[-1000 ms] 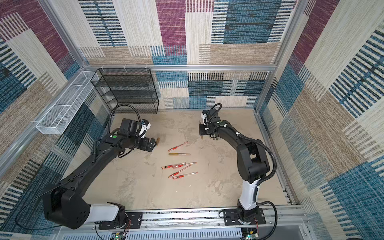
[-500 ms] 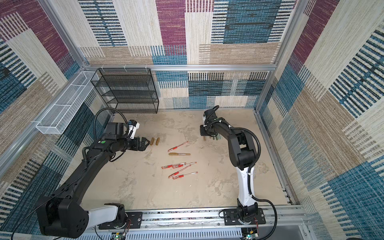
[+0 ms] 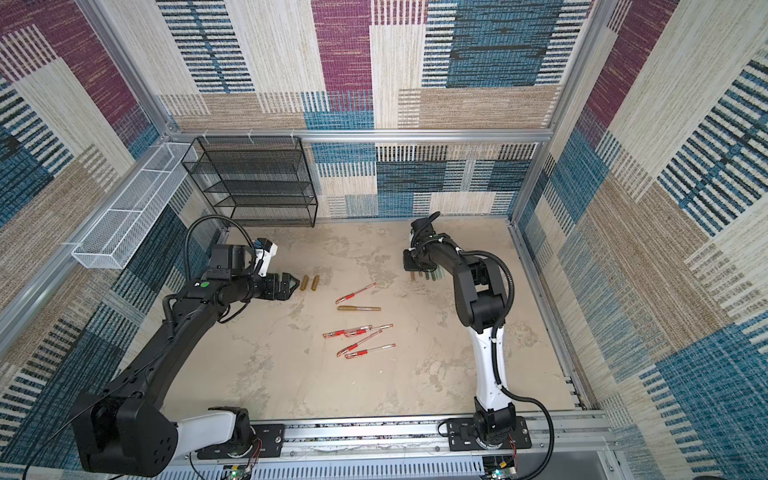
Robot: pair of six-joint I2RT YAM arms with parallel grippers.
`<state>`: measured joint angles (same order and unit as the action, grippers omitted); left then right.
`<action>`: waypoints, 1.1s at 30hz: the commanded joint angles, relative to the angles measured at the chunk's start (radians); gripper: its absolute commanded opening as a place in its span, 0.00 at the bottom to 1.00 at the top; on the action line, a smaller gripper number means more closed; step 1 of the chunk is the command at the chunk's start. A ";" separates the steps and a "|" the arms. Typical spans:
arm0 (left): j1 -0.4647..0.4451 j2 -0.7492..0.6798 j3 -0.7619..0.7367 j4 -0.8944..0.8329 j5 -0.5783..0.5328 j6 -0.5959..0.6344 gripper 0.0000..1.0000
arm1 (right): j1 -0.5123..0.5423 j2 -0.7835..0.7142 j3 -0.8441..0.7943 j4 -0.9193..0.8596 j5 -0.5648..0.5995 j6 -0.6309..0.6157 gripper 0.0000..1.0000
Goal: Open the pen caps
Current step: 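Lower the uncapped tan pen beside the uncapped pens and open the right gripper, then reach the right gripper to the tan capped pen, grasp and lift it upright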
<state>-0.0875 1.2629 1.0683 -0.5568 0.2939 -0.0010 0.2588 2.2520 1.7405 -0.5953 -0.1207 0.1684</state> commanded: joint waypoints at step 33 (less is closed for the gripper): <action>0.017 0.005 -0.006 0.032 0.018 -0.026 0.99 | 0.085 -0.498 -0.494 0.178 -0.207 -0.162 0.47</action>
<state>-0.0723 1.2644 1.0592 -0.5423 0.2962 -0.0051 0.3172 1.7828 1.2747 -0.4721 -0.2966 0.0982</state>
